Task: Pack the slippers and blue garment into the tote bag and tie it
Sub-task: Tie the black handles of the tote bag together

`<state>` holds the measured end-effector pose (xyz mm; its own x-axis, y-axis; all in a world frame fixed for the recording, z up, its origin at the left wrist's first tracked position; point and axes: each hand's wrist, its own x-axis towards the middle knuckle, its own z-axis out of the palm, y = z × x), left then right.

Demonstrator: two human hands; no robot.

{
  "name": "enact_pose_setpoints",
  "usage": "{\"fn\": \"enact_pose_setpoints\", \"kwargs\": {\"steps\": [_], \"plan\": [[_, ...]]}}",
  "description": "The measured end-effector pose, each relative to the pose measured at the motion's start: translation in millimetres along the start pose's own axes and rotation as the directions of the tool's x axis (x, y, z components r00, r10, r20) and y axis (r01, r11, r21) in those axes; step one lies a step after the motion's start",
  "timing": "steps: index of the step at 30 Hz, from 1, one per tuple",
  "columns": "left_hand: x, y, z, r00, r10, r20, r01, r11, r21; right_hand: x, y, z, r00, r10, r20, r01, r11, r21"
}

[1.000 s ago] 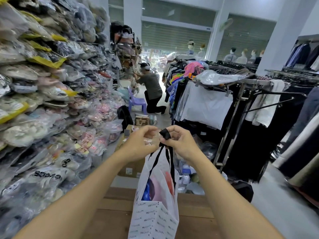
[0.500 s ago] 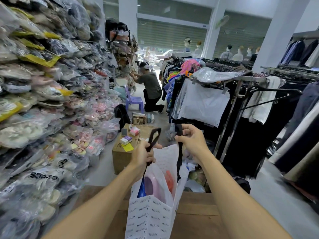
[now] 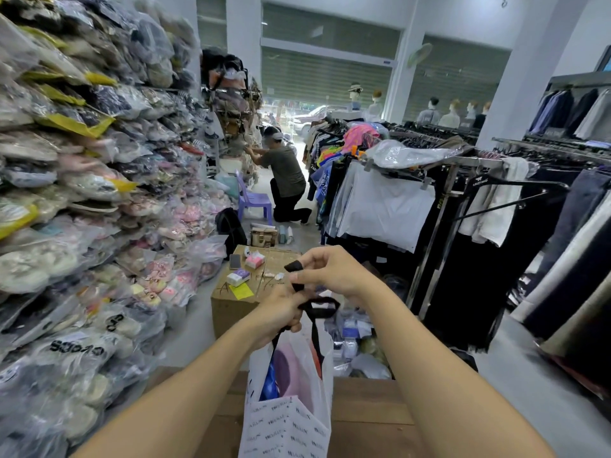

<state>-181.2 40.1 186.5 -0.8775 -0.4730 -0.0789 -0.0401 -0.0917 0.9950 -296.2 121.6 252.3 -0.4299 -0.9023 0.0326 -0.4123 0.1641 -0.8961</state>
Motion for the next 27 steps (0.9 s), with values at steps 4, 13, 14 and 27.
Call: {"fn": "enact_pose_setpoints", "kwargs": {"steps": [4, 13, 14, 27], "plan": [[6, -2, -3, 0.984, -0.042, -0.172, 0.034, 0.998, -0.049, -12, 16, -11, 0.991, 0.060, -0.119, -0.063, 0.998, -0.017], [4, -2, -4, 0.979, -0.021, -0.203, 0.016, 0.999, -0.030, -21, 52, -8, 1.000, 0.027, -0.006, -0.027, 1.000, 0.004], [2, -1, -4, 0.986, 0.011, -0.168, -0.009, 1.000, 0.017, -20, 53, -7, 0.999, 0.019, -0.049, -0.020, 0.999, -0.026], [-13, -6, -28, 0.954, 0.300, -0.013, -0.246, 0.805, 0.540, -8, 69, 30, 0.967, 0.256, 0.020, -0.249, 0.917, 0.313]]}}
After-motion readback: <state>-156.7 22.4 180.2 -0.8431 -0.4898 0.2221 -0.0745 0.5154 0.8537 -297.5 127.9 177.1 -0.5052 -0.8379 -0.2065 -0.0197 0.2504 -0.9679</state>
